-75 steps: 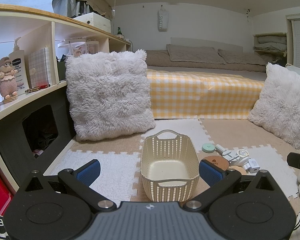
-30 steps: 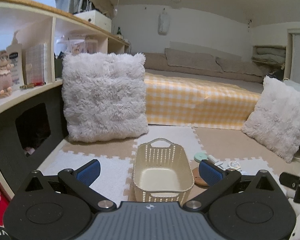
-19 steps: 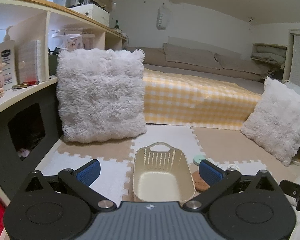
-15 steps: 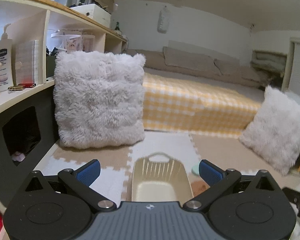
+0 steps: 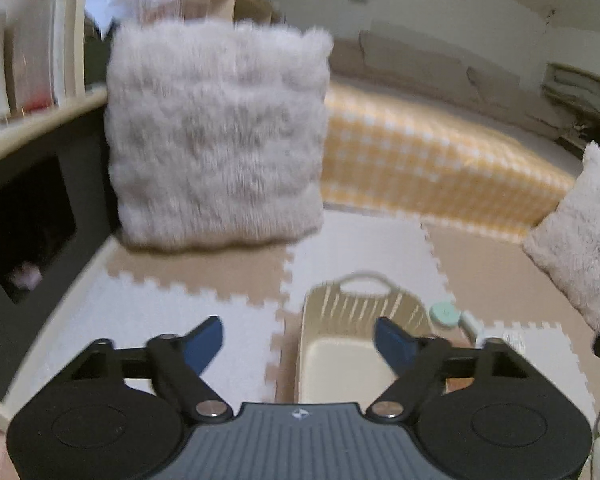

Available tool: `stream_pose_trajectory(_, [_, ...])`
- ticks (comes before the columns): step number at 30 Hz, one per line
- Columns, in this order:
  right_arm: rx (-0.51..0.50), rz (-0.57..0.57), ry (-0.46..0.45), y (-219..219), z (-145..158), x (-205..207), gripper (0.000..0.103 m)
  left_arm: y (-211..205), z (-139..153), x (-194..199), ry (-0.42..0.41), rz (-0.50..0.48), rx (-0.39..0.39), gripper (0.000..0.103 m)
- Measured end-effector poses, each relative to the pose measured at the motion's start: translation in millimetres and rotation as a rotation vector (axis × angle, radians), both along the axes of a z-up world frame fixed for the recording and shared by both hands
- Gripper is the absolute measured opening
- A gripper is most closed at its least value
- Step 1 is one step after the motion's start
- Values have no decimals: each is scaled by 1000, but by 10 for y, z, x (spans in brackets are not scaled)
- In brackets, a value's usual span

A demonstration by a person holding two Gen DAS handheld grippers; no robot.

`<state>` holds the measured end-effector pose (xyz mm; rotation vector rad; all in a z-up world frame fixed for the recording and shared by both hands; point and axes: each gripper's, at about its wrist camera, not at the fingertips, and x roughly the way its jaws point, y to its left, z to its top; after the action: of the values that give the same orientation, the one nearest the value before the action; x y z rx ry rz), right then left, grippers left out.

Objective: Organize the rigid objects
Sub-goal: 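Move the left tool over the basket while the right tool grasps the cork coaster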

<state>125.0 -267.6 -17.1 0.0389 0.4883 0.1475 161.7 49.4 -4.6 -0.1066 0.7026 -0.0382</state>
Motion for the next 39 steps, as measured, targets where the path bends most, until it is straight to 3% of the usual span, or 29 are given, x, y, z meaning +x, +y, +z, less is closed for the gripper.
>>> stream_pose_trajectory(4, [14, 18, 78, -34, -210, 337, 103, 47, -157, 35, 59, -11, -31, 58])
stream_pose_trajectory(12, [-102, 107, 174, 34, -644, 792, 103, 49, -461, 116, 193, -48, -56, 24])
stream_pose_trajectory(16, [-112, 211, 229, 128, -832, 940, 103, 61, -546, 175, 242, -56, -67, 19])
stream_pose_trajectory(26, [-224, 377, 305, 395, -1263, 1191, 103, 33, -678, 263, 313, -71, -52, 18])
stream_pose_trajectory(39, [-318, 417, 312, 537, -1583, 1441, 103, 37, -735, 310, 338, -70, -68, 17])
